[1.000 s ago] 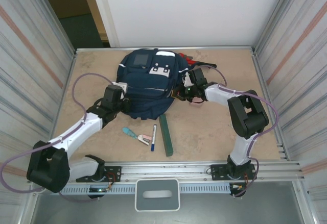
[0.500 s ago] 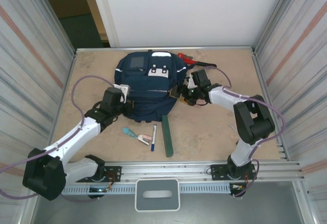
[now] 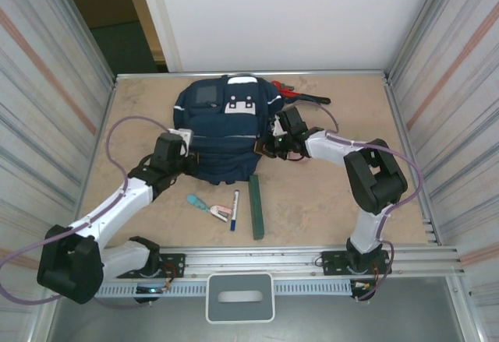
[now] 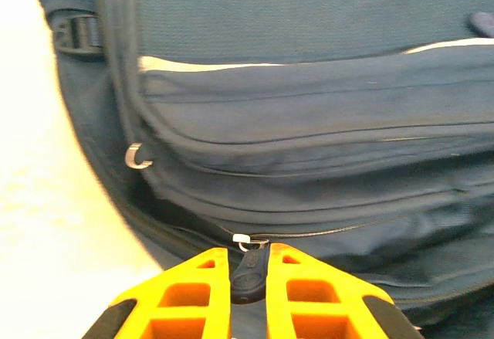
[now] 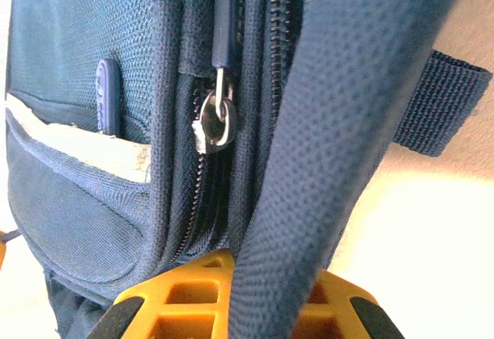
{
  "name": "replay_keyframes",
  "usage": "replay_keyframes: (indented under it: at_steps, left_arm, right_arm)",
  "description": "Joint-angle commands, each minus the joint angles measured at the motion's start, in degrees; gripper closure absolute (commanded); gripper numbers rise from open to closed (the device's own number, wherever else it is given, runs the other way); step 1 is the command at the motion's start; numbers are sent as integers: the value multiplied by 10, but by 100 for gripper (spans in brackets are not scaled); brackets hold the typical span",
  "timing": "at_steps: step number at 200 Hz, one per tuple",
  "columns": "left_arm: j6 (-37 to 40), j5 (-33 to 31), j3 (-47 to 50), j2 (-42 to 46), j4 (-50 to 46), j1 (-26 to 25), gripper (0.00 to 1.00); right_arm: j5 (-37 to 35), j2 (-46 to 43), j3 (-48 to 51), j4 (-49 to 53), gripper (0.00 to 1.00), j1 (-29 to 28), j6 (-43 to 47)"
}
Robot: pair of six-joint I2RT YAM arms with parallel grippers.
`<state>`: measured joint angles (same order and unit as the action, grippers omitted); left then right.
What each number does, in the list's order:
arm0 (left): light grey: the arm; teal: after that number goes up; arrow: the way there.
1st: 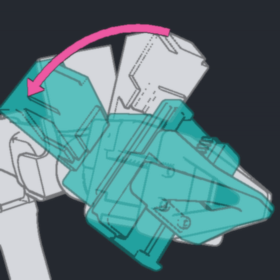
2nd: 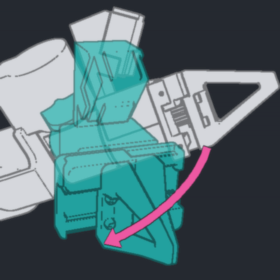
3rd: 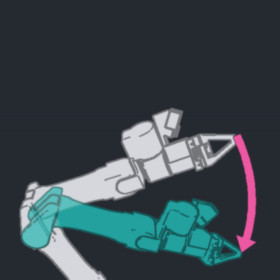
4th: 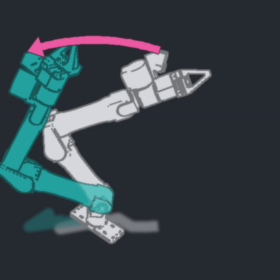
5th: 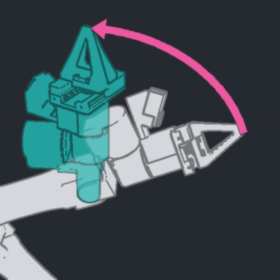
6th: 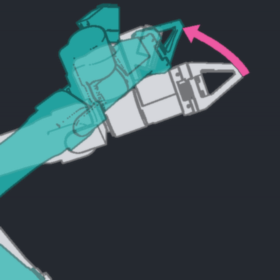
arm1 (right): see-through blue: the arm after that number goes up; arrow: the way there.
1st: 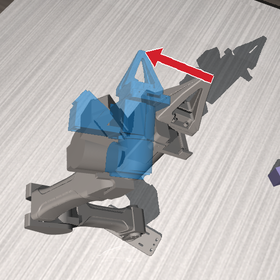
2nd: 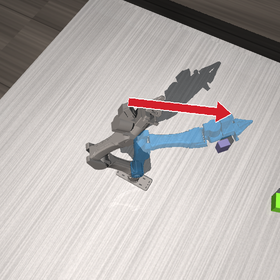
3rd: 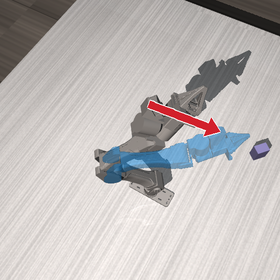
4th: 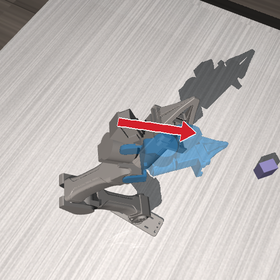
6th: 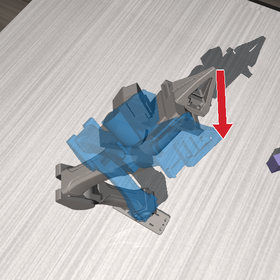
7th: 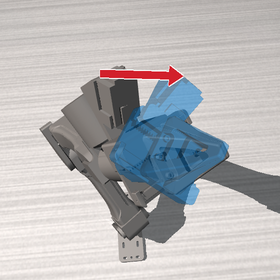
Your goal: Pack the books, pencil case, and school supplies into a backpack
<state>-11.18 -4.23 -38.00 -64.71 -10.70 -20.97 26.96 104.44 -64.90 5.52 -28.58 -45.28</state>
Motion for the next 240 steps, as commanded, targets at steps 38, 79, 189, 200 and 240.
replay_keyframes:
  at_steps: [38, 79, 189, 200, 240]
  left_arm:
    - [16, -37, 6, -9, 27, 89, 100]
    - [14, -23, -28, -64, 45, 123, 100]
    - [-22, 87, -12, -28, 54, 67, 100]
    - [-22, 79, -12, -25, 52, 51, 100]
    - [-22, 68, -17, -28, 48, 14, 100]
  right_arm:
    - [38, 17, -58, 64, 100, 60, 108]
    - [77, 59, -126, 127, 100, 62, 172]
    - [0, 23, -140, 169, 38, 64, 123]
    - [13, -6, -80, 110, 27, 61, 85]
    - [1, -19, 1, 11, 19, 10, 8]
